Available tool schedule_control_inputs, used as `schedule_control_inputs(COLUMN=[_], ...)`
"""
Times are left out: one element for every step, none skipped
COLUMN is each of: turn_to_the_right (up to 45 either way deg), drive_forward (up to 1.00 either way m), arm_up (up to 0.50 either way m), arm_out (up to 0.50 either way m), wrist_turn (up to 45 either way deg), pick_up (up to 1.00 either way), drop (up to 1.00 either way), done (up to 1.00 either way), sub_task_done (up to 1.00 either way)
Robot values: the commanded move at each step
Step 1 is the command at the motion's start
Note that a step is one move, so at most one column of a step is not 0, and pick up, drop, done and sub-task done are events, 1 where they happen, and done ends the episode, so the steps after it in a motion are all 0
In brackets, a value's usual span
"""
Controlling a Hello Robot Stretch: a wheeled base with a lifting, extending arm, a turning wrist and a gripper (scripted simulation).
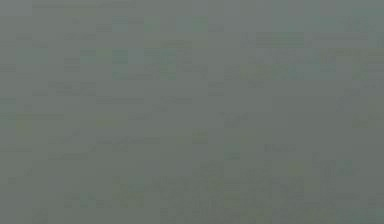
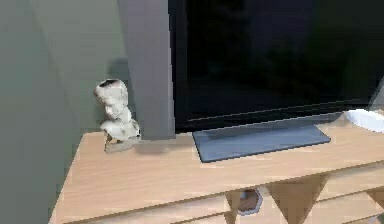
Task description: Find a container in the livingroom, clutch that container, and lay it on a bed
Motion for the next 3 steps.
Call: schedule_control_inputs(turn_to_the_right=[45.0,45.0,45.0], drive_forward=[0.00,0.00,0.00], arm_up=[0.00,0.00,0.00], arm_out=[0.00,0.00,0.00], wrist_turn=[0.0,0.0,0.0], pick_up=[0.00,0.00,0.00], drop=[0.00,0.00,0.00], done=[0.00,0.00,0.00], sub_task_done=[0.00,0.00,0.00])
